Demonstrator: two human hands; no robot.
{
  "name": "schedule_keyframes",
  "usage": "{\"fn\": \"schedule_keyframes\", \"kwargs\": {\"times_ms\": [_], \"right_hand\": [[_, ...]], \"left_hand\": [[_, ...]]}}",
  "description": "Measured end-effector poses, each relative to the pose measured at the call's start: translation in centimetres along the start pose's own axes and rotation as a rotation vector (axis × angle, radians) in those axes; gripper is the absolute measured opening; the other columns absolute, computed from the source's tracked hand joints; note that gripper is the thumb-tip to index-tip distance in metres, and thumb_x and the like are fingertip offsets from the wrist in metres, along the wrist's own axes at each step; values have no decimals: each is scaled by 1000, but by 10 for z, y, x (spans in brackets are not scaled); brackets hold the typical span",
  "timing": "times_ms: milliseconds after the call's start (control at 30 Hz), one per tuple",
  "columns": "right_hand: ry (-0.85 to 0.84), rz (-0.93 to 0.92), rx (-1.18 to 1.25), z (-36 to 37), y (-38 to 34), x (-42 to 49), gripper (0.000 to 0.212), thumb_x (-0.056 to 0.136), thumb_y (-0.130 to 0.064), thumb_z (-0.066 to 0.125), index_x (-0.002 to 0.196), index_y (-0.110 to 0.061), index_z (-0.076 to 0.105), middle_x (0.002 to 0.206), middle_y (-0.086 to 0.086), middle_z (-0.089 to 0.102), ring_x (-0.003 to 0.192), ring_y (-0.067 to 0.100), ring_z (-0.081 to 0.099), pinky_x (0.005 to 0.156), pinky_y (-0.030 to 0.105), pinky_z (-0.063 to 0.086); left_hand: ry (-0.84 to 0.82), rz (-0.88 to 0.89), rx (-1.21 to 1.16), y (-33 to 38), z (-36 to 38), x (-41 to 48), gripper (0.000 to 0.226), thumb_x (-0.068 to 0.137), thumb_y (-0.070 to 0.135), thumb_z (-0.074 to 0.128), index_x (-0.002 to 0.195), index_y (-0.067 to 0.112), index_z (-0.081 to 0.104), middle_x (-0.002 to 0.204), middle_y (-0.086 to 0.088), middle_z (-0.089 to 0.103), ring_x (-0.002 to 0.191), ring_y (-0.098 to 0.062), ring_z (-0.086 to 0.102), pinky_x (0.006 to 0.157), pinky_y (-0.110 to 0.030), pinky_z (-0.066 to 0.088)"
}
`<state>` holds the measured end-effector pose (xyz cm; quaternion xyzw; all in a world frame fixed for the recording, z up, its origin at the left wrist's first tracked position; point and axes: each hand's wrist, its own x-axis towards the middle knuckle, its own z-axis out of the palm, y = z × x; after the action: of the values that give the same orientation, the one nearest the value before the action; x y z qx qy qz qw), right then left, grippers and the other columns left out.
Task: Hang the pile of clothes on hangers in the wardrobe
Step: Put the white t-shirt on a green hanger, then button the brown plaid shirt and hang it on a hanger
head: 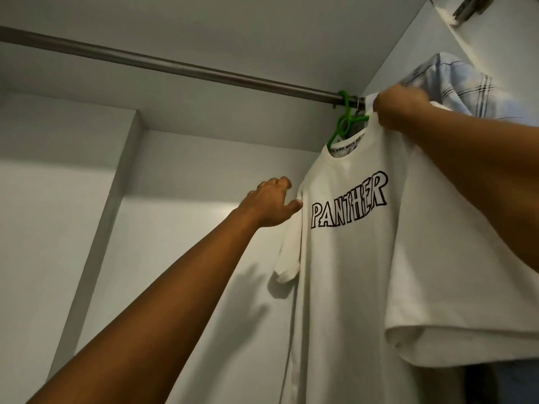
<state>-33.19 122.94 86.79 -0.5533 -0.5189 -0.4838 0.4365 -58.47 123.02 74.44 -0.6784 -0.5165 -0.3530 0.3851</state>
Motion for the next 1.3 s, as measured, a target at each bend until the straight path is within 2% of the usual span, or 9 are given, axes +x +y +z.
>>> {"fn": "schedule_keyframes", "kwargs": {"times_ms": [167, 300, 533, 700, 800, 933, 1067, 1200, 1300], "right_hand": [[112, -115, -192, 10, 6, -20, 37, 95, -15, 40, 130, -6, 47, 131, 19, 50, 122, 35, 46, 97, 44, 36], [112, -111, -65, 17, 7, -45, 53, 90, -17, 50, 139, -4, 34, 144, 21, 34, 135, 36, 28, 112, 48, 18], [52, -232, 253, -33, 7, -157, 39, 93, -24, 52, 128, -9, 49, 129, 16, 47, 117, 32, 40, 97, 38, 35], [24, -188, 195, -100, 62, -269, 31, 92, -23, 53, 121, -14, 56, 122, 8, 52, 115, 27, 44, 95, 34, 36], [-38, -94, 38, -150, 112, -332, 29, 94, -20, 50, 121, -13, 56, 120, 7, 54, 111, 23, 46, 89, 30, 41], [-128, 59, -190, -241, 182, -413, 26, 94, -11, 47, 118, -11, 57, 115, 7, 56, 105, 22, 49, 81, 25, 41], [-210, 251, -407, -363, 240, -492, 26, 94, -13, 50, 119, -11, 56, 118, 7, 55, 110, 21, 48, 83, 21, 37], [-265, 472, -603, -494, 285, -572, 22, 93, -13, 54, 114, -9, 60, 115, 10, 57, 103, 23, 53, 85, 26, 46], [-319, 657, -758, -592, 315, -643, 24, 91, -12, 57, 113, -6, 61, 114, 13, 58, 104, 27, 53, 87, 24, 39]], "left_hand": [[-24, -29, -5, 0, 8, -5, 56, 93, 46, 47, 137, 13, 35, 141, -11, 42, 129, -29, 38, 102, -43, 38], [-30, -34, -52, 18, 7, -8, 56, 93, 46, 48, 136, 13, 36, 139, -12, 43, 129, -29, 38, 100, -43, 38], [26, 101, -263, 84, 5, -39, 53, 91, 49, 50, 133, 18, 41, 133, -8, 47, 123, -30, 42, 98, -43, 40], [126, 327, -640, 166, 14, -86, 57, 87, 58, 43, 131, 22, 42, 136, -2, 44, 125, -24, 40, 101, -39, 36], [169, 490, -787, 235, 17, -125, 71, 78, 65, 28, 131, 20, 44, 136, -3, 44, 125, -27, 40, 103, -41, 34], [206, 643, -959, 355, -9, -194, 58, 87, 57, 39, 128, 18, 49, 135, -12, 46, 122, -34, 42, 97, -49, 40], [102, 823, -1245, 481, -77, -277, 53, 88, 45, 52, 132, 18, 47, 138, -8, 44, 127, -30, 38, 101, -44, 38], [-56, 1023, -1492, 597, -169, -371, 49, 89, 42, 53, 132, 21, 45, 135, -3, 46, 123, -24, 42, 100, -39, 39], [-218, 1201, -1627, 683, -231, -445, 44, 89, 43, 54, 128, 22, 48, 129, -2, 52, 117, -22, 48, 96, -40, 44]]}}
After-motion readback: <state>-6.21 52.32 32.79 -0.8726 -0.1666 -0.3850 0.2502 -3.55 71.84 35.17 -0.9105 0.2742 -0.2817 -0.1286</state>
